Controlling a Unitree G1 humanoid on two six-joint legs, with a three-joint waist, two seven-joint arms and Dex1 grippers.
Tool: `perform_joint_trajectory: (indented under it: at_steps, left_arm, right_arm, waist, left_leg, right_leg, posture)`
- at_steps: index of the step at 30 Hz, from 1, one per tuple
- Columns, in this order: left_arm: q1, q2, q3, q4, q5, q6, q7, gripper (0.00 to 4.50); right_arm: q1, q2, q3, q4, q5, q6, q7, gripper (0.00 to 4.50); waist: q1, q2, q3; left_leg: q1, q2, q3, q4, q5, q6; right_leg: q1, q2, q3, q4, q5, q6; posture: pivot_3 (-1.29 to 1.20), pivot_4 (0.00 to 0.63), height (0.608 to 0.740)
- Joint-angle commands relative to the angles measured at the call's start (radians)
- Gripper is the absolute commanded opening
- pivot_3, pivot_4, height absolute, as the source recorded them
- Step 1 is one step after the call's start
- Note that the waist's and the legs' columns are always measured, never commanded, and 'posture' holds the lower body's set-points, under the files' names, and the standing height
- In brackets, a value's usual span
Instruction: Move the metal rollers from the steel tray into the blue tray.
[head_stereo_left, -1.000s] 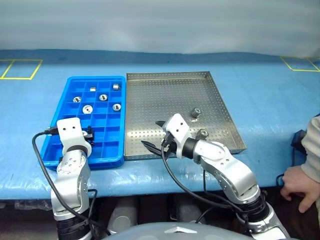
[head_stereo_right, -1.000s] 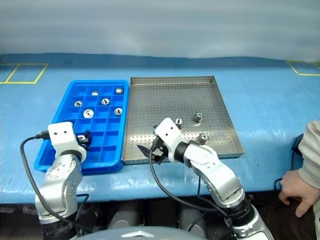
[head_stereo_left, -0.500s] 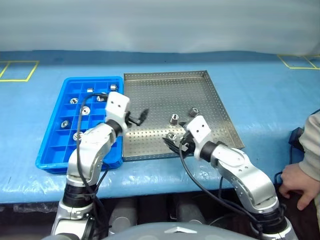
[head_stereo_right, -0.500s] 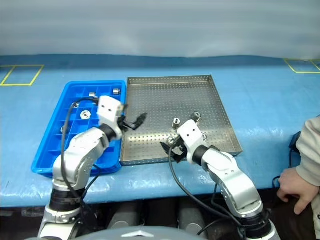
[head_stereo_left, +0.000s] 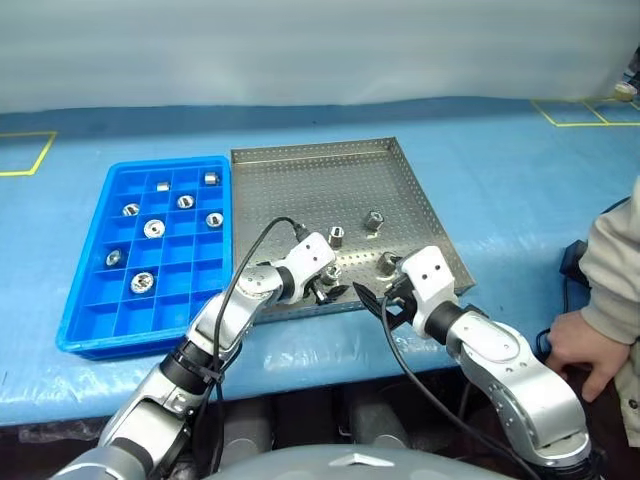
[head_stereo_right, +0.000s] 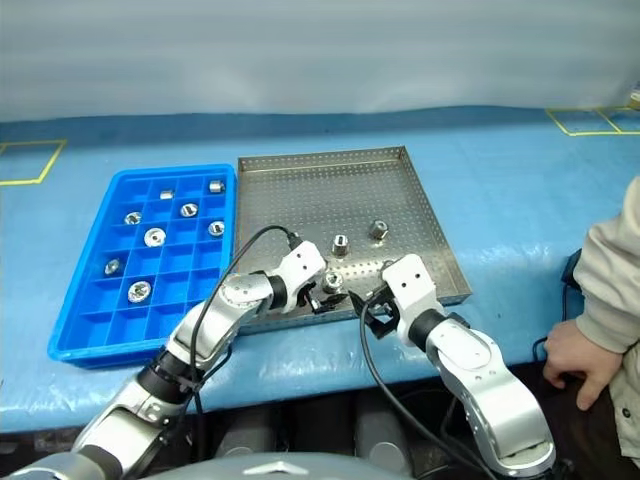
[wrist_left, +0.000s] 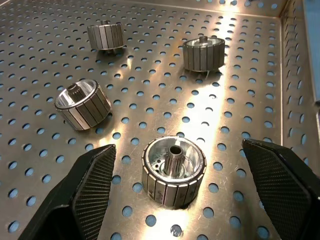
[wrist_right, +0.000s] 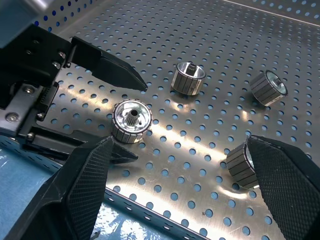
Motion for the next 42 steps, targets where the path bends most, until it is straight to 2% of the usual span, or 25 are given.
perform_joint_trajectory:
  at_steps: [1,7,8,14,18,22,29,34,42]
  left_arm:
    - [-0.021,-0.014,-0.003,0.025,0.03,-0.025,0.006,3.78]
    - [-0.005,-0.015,0.025,0.001,0.008,-0.012,-0.03,1.86]
    - [-0.001,-0.014,0.031,-0.008,0.003,-0.011,-0.033,1.67]
    - [0.062,-0.073,0.22,-0.156,-0.035,0.044,0.116,1.68]
    - [0.155,-0.085,0.358,-0.325,-0.006,0.071,0.258,1.68]
    - [0.267,-0.114,0.502,-0.498,0.039,0.127,0.415,1.68]
    - [0.436,-0.145,0.65,-0.686,0.112,0.206,0.558,1.68]
    - [0.51,-0.209,0.706,-0.744,0.153,0.247,0.646,1.68]
    - [0.579,-0.275,0.696,-0.766,0.211,0.295,0.715,1.68]
  right_arm:
    - [-0.008,0.011,0.002,-0.043,-0.001,-0.005,-0.014,4.5]
    - [-0.033,0.013,0.031,-0.024,-0.008,-0.01,-0.014,4.5]
    - [-0.039,0.012,0.034,-0.02,-0.009,-0.011,-0.014,4.5]
    - [-0.109,0.018,0.087,0.016,0.003,-0.02,0.019,4.5]
    - [-0.192,0.035,0.165,0.076,-0.006,-0.038,0.051,4.5]
    - [-0.274,0.056,0.23,0.138,0.0,-0.065,0.101,4.5]
    - [-0.372,0.072,0.311,0.233,-0.002,-0.125,0.198,4.5]
    - [-0.425,0.091,0.345,0.282,0.003,-0.17,0.259,4.5]
    - [-0.45,0.125,0.369,0.319,-0.001,-0.197,0.299,4.5]
  waist:
    - [-0.001,0.0,0.0]
    - [-0.001,0.0,0.0]
    - [-0.001,0.0,0.0]
    - [0.002,0.0,0.0]
    - [0.003,0.0,0.0]
    - [0.022,0.0,0.0]
    - [0.079,-0.001,0.0]
    - [0.112,-0.001,0.0]
    - [0.141,-0.001,0.0]
  left_leg:
    - [0.0,0.0,0.0,0.0,0.0,0.0]
    - [0.0,0.0,0.0,0.0,0.0,0.0]
    - [0.0,0.0,0.0,0.0,0.0,0.0]
    - [0.0,0.001,0.0,0.0,0.0,0.0]
    - [0.0,0.001,0.0,0.0,0.0,0.0]
    - [0.0,0.001,-0.001,0.0,0.0,0.0]
    - [0.0,0.0,-0.002,0.0,0.0,0.0]
    - [0.0,0.0,-0.002,0.0,0.0,0.0]
    - [-0.001,0.0,-0.004,0.0,0.0,0.0]
  right_leg:
    - [0.0,0.0,0.0,0.0,0.0,0.0]
    - [0.0,0.0,0.0,0.0,0.0,0.0]
    - [0.0,0.0,0.0,0.0,0.0,0.0]
    - [-0.001,0.0,0.001,0.0,0.0,0.001]
    - [0.0,0.0,0.001,0.0,0.001,0.001]
    - [0.0,0.0,0.0,0.0,0.001,0.001]
    - [0.001,-0.002,-0.001,0.0,0.001,0.001]
    - [0.001,-0.002,-0.002,-0.001,0.001,0.001]
    - [0.001,-0.003,-0.004,-0.001,0.0,0.0]
  posture:
    - [-0.12,0.15,0.74]
    - [-0.1,0.15,0.74]
    - [-0.09,0.15,0.74]
    - [-0.04,0.15,0.74]
    - [0.02,0.15,0.74]
    - [0.1,0.15,0.74]
    - [0.23,0.15,0.74]
    - [0.28,0.15,0.74]
    - [0.31,0.15,0.74]
